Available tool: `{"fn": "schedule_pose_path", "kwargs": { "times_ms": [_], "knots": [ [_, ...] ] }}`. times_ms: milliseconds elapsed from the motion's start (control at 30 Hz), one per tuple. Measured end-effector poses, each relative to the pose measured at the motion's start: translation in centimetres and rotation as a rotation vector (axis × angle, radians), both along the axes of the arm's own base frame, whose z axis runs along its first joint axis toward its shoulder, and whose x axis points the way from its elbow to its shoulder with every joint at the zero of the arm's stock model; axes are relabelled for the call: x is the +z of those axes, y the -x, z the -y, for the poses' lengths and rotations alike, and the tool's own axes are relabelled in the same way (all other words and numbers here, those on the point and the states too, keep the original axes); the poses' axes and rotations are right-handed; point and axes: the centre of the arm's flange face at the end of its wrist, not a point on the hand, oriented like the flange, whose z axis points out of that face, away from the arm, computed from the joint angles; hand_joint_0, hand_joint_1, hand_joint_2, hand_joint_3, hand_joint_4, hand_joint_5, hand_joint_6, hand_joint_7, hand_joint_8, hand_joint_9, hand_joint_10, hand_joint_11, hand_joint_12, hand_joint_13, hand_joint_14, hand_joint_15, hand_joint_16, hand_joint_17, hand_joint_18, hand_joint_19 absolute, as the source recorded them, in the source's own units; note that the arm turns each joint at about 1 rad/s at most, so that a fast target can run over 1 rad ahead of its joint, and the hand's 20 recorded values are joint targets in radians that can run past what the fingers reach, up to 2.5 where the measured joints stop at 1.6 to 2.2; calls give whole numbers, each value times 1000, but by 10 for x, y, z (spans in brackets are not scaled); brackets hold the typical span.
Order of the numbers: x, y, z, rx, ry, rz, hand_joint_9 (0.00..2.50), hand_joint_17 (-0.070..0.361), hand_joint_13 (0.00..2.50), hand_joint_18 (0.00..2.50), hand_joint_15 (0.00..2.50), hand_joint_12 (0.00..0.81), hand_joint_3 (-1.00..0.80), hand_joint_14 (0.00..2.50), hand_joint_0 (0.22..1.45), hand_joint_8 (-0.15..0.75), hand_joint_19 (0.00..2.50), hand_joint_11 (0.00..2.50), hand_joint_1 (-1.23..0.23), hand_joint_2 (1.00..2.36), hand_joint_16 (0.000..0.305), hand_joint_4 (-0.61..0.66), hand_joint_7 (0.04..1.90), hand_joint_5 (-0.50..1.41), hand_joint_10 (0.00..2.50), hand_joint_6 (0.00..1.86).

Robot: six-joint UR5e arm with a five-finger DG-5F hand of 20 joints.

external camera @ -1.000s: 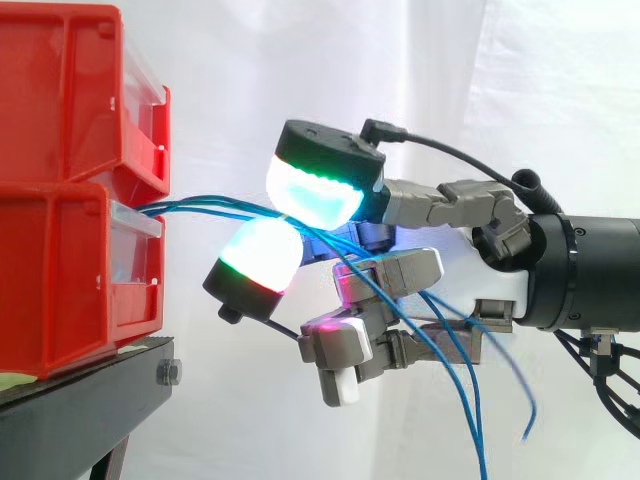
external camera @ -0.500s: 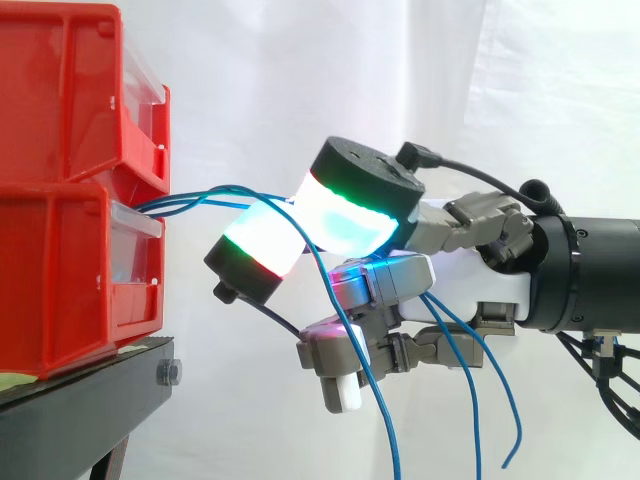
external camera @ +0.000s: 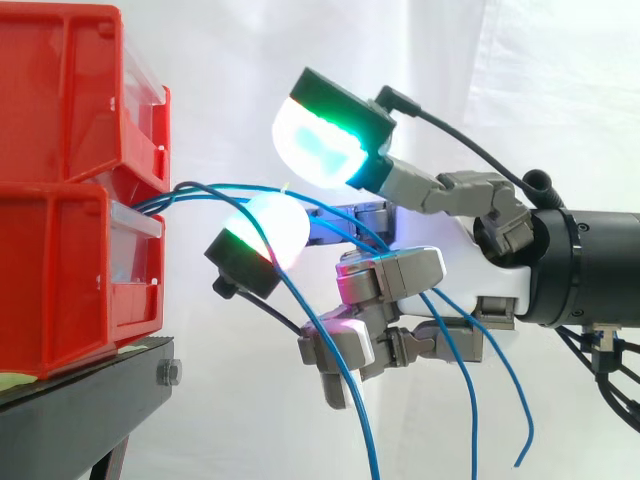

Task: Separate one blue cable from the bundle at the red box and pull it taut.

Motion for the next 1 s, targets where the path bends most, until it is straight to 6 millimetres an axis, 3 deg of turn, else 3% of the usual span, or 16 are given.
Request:
{"fn": "schedule_pose_path", "kwargs": {
  "times_ms": [267,367,467,533,600,700,800,900,1000],
  "knots": [
    [2,-1,-2,8,2,3,1485,138,1149,924,1026,412,-228,27,603,301,861,1703,-646,1010,61,95,1031,-111,62,874],
    [2,-1,-3,8,2,4,1399,132,1094,876,1030,402,-168,29,630,291,859,1660,-832,1012,59,82,1004,-130,169,908],
    [2,-1,-3,8,4,1,1356,123,1061,836,1030,378,-206,30,659,257,870,1706,-877,1015,55,33,999,-140,144,918],
    [2,-1,-3,7,7,-1,1347,118,1039,813,1029,360,-405,31,691,243,869,1733,-879,1006,52,40,956,-147,102,921],
    [2,-1,-3,7,10,-1,1371,116,1038,809,1024,359,-500,31,663,255,873,1743,-830,1000,51,70,968,-137,73,914],
    [2,-1,-2,7,14,-2,1512,119,1097,862,1017,366,-500,31,532,265,871,1727,-588,1000,53,49,1017,-93,3,889],
    [2,-1,-3,7,17,-2,1569,116,1120,864,1005,362,-500,30,532,257,883,1732,-341,1000,52,31,1041,-72,8,873],
    [2,-1,-3,6,21,0,1569,111,1119,851,1004,350,-500,31,567,228,905,1718,-323,1000,49,-7,1047,-68,13,869],
    [2,-1,-3,5,25,3,1585,108,1117,844,1018,344,-500,32,602,232,913,1725,-396,1000,48,-4,1059,-65,16,867]
  ]
}}
